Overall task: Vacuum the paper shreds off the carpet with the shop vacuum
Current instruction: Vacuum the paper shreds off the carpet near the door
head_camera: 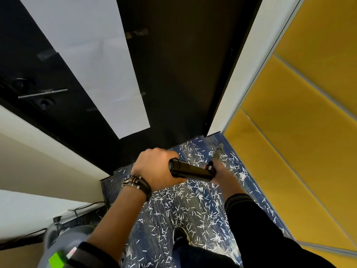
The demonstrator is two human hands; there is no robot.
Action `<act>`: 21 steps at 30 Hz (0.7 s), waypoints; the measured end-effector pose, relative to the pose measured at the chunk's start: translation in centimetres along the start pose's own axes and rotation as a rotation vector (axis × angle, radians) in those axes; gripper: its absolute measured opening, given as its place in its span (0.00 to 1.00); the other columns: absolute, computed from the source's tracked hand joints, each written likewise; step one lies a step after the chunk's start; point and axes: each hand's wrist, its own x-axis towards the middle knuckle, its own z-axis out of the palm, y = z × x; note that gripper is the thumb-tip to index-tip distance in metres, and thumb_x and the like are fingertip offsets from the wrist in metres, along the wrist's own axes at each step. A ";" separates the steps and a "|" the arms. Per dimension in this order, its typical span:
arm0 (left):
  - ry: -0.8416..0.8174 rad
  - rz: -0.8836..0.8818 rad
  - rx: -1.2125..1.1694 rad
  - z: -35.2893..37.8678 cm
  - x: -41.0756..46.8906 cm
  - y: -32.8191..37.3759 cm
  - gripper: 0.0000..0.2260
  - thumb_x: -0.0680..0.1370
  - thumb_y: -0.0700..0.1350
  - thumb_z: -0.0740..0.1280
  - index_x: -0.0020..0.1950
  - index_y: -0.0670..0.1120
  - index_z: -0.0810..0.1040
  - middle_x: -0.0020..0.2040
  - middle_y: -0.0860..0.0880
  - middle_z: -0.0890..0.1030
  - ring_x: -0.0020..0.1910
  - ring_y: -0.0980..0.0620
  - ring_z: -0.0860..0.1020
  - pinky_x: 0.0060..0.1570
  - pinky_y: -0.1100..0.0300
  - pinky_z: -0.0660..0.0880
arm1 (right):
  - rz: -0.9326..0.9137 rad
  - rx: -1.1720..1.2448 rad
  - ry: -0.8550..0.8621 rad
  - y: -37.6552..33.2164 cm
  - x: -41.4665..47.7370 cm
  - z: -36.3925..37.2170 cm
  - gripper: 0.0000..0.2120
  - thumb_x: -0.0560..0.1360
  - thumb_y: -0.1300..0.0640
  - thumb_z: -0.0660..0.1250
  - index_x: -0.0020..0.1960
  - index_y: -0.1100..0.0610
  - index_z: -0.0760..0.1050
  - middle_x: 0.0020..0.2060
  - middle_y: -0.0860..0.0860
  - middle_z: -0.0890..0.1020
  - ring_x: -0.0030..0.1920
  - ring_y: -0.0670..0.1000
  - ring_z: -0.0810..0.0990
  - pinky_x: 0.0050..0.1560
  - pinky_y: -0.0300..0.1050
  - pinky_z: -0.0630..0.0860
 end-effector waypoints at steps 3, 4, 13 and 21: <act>-0.053 0.058 0.007 0.8 0.1 1.1 0.23 0.72 0.74 0.68 0.48 0.56 0.79 0.40 0.57 0.80 0.42 0.57 0.80 0.42 0.59 0.79 | -0.002 0.002 0.054 0.1 -0.2 -2.6 0.11 0.83 0.53 0.61 0.45 0.58 0.65 0.33 0.54 0.72 0.29 0.51 0.73 0.24 0.41 0.77; -0.060 0.080 0.003 1.0 0.2 1.7 0.23 0.72 0.74 0.68 0.48 0.56 0.79 0.40 0.57 0.80 0.41 0.57 0.80 0.42 0.59 0.79 | -0.012 -0.013 0.059 -0.2 -0.3 -3.3 0.11 0.82 0.52 0.61 0.47 0.58 0.65 0.33 0.54 0.73 0.27 0.52 0.74 0.24 0.42 0.77; -0.111 0.227 -0.042 0.9 0.4 6.1 0.23 0.73 0.73 0.68 0.48 0.54 0.80 0.41 0.56 0.81 0.42 0.55 0.80 0.42 0.57 0.79 | -0.079 -0.084 0.057 -0.9 0.7 -7.7 0.14 0.81 0.45 0.61 0.48 0.57 0.68 0.28 0.55 0.76 0.22 0.51 0.76 0.27 0.43 0.78; -0.083 0.313 -0.030 0.8 -1.0 5.5 0.22 0.71 0.72 0.71 0.47 0.54 0.81 0.40 0.57 0.81 0.41 0.58 0.79 0.44 0.55 0.81 | -0.036 0.035 0.103 2.7 -0.5 -9.8 0.16 0.79 0.43 0.63 0.53 0.56 0.67 0.33 0.54 0.75 0.35 0.53 0.77 0.57 0.54 0.79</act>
